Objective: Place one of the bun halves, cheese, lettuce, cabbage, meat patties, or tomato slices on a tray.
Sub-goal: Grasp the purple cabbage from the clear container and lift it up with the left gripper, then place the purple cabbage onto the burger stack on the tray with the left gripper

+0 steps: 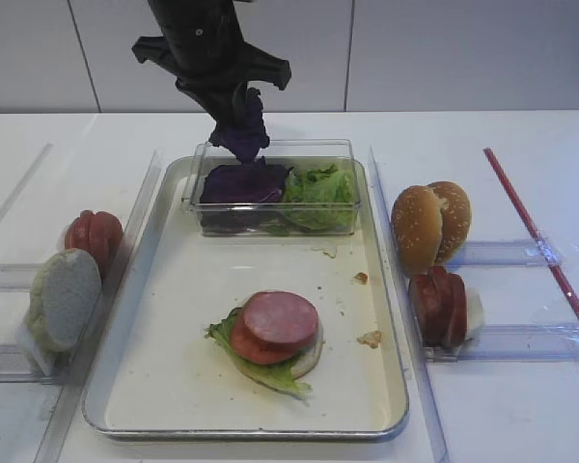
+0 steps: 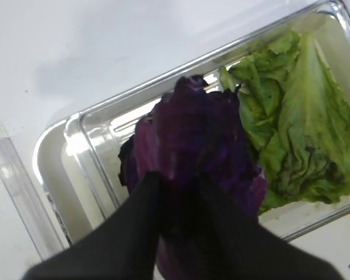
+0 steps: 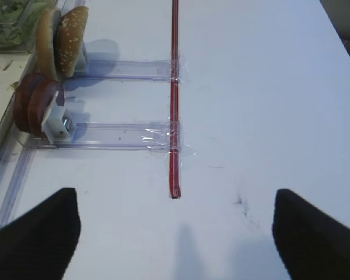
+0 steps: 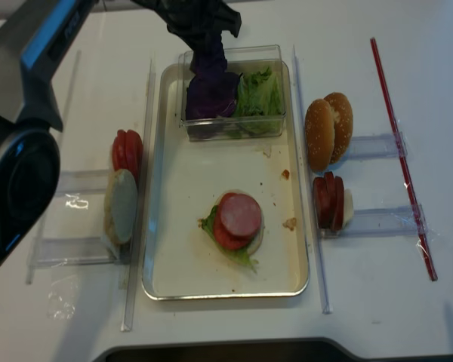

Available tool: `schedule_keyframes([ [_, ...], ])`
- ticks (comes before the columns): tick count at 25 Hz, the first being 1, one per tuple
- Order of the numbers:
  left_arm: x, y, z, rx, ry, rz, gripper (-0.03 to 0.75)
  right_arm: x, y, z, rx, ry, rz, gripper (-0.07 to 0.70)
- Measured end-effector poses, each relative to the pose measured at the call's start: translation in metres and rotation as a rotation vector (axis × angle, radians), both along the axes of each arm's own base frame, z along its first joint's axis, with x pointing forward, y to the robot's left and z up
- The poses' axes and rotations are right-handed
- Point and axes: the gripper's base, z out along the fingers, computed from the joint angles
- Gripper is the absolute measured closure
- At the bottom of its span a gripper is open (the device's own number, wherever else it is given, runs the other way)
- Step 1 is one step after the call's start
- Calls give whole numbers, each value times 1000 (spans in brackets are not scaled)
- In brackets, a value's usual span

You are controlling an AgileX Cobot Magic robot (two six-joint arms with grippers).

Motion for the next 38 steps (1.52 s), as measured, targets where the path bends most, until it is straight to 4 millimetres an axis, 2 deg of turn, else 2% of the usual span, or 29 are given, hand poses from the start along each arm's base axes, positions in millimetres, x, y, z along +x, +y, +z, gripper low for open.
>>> schedule_keyframes([
  [6,-11,4,21,-29,-30,-3,554,0,0,0,0,0,0,-57],
  [11,-24,9,17,-14,15,-18,554,0,0,0,0,0,0,-57],
  [19,-59,24,28,8,44,-60,554,0,0,0,-2,0,-1,-57],
  [26,-91,29,39,-65,80,-132,554,0,0,0,-2,0,-1,-57],
  [30,-110,22,32,-37,101,-249,554,0,0,0,-2,0,-1,-57],
  [35,-132,-3,17,3,133,-435,554,0,0,0,-2,0,-1,-57],
  [38,-140,-14,17,18,124,-522,554,0,0,0,-2,0,-1,-57],
])
